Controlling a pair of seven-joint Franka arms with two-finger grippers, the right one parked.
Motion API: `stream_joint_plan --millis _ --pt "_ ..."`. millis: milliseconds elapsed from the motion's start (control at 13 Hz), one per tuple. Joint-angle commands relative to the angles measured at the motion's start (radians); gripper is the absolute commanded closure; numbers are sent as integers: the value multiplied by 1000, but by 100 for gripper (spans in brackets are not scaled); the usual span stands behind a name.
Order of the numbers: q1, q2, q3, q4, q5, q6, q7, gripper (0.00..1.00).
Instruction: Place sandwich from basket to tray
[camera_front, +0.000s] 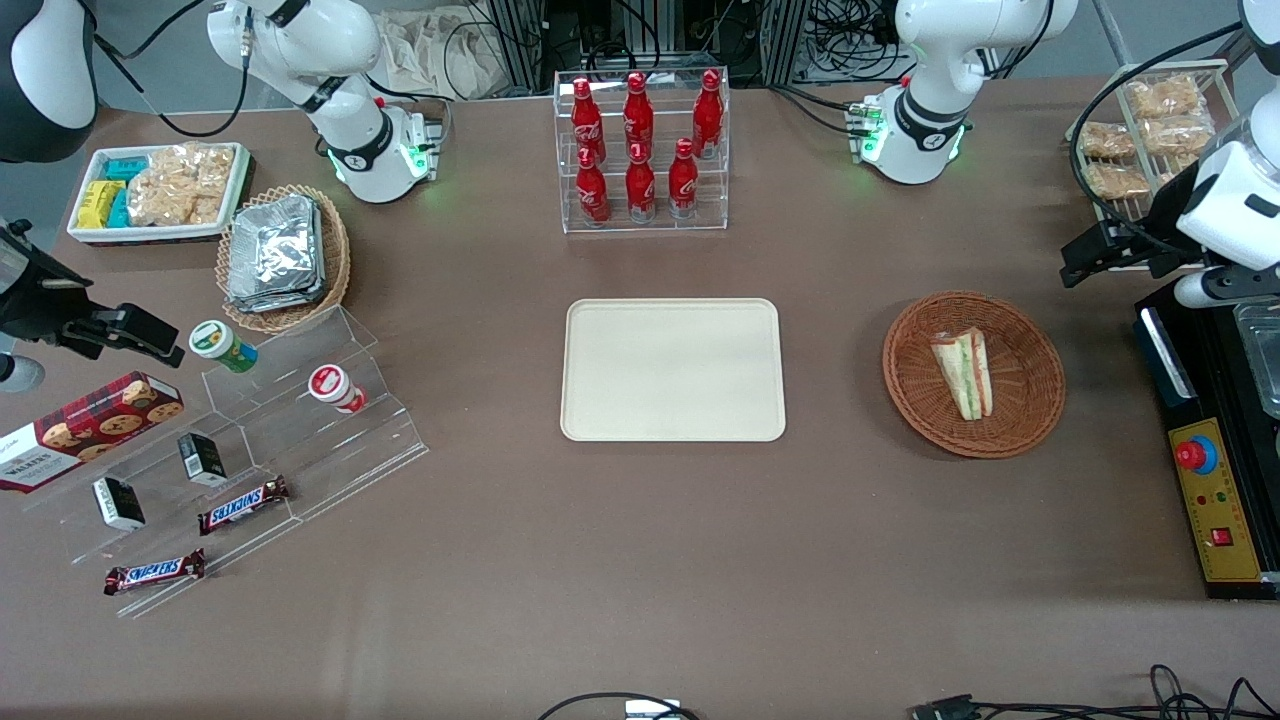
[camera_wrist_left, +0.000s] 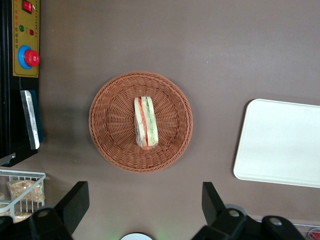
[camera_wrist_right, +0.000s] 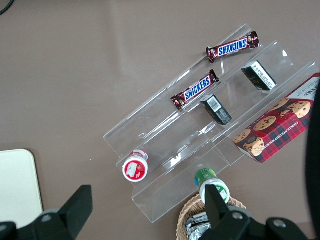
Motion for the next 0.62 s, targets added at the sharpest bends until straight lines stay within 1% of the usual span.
stream_joint_plan --millis 0,231,385,538 --pt "11 12 -13 37 1 -59 9 0" --pt "11 12 -11 35 1 -70 9 0" --pt "11 9 -11 28 2 -106 9 0" --pt "13 -6 -11 -8 7 -104 6 0"
